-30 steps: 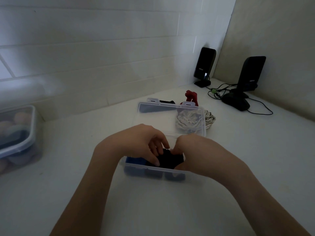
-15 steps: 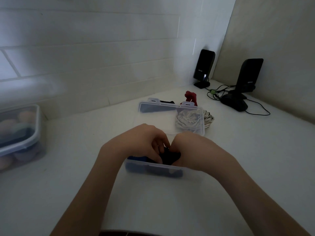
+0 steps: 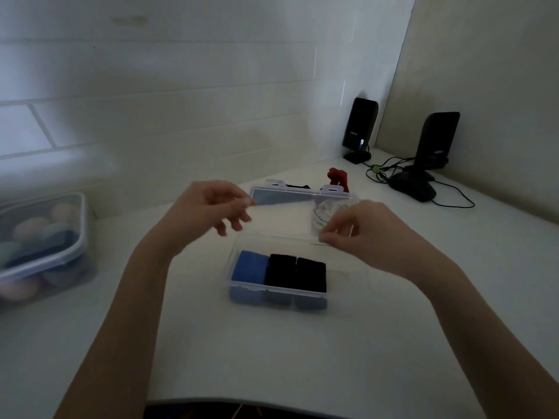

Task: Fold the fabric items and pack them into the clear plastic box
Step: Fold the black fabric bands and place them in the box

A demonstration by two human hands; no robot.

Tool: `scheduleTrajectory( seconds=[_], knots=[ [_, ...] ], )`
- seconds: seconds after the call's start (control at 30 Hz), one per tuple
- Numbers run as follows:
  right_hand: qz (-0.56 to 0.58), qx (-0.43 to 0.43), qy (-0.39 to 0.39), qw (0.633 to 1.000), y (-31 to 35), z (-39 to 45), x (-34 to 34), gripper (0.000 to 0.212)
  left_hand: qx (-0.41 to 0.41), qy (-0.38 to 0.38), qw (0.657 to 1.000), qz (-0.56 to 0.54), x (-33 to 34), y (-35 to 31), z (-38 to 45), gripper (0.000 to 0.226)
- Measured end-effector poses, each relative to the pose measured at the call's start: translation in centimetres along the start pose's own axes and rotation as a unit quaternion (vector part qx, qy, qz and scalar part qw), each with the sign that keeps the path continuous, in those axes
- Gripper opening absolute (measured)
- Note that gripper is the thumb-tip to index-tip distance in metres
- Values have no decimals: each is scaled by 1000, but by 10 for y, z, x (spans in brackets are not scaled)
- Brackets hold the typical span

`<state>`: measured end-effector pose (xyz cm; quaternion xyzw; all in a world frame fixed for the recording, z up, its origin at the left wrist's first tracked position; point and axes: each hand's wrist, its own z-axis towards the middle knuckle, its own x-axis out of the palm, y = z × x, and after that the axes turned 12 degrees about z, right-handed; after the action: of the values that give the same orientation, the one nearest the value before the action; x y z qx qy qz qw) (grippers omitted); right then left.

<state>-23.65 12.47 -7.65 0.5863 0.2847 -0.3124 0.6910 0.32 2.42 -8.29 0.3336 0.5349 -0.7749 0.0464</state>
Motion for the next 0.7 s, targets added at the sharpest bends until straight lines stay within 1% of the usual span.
scheduleTrajectory(
  seconds=[0.07, 0.1, 0.17, 0.2, 0.23, 0.33, 0.4, 0.43, 0.5, 0.57, 0.6, 0.7],
  knots=[
    [29, -6, -54, 998, -9, 6, -3, 11, -37, -102, 992, -62, -5, 19, 14, 12],
    [46, -5, -75, 996, -12, 10, -4, 11, -58, -143, 985, -73, -5, 29, 22, 12],
    [67, -3, -97, 993, -16, 17, -6, 12, -92, -182, 976, -76, 2, 48, 40, 9],
    [71, -2, -101, 992, -18, 21, -6, 13, -97, -180, 976, -69, 7, 56, 48, 8],
    [72, -1, -101, 992, -18, 25, -6, 13, -93, -168, 980, -45, 13, 62, 56, 13],
    [75, 7, -83, 994, -20, 36, -7, 14, -57, -127, 989, 55, 32, 76, 78, 40],
    [73, 8, -70, 995, -22, 43, -6, 14, -43, -92, 992, 80, 42, 79, 89, 50],
    [72, 7, -65, 995, -23, 46, -6, 14, -39, -78, 993, 85, 47, 81, 93, 52],
    [76, 0, -56, 996, -24, 53, -7, 15, -29, -47, 990, 129, 54, 84, 99, 43],
    [90, -7, -53, 994, -24, 60, -9, 13, -17, -26, 974, 224, 60, 89, 100, 36],
    [95, -10, -54, 994, -24, 64, -9, 12, -6, -35, 967, 254, 61, 93, 101, 34],
    [89, -22, -58, 994, -22, 76, -7, 10, 19, -86, 950, 298, 60, 101, 104, 20]
  ],
)
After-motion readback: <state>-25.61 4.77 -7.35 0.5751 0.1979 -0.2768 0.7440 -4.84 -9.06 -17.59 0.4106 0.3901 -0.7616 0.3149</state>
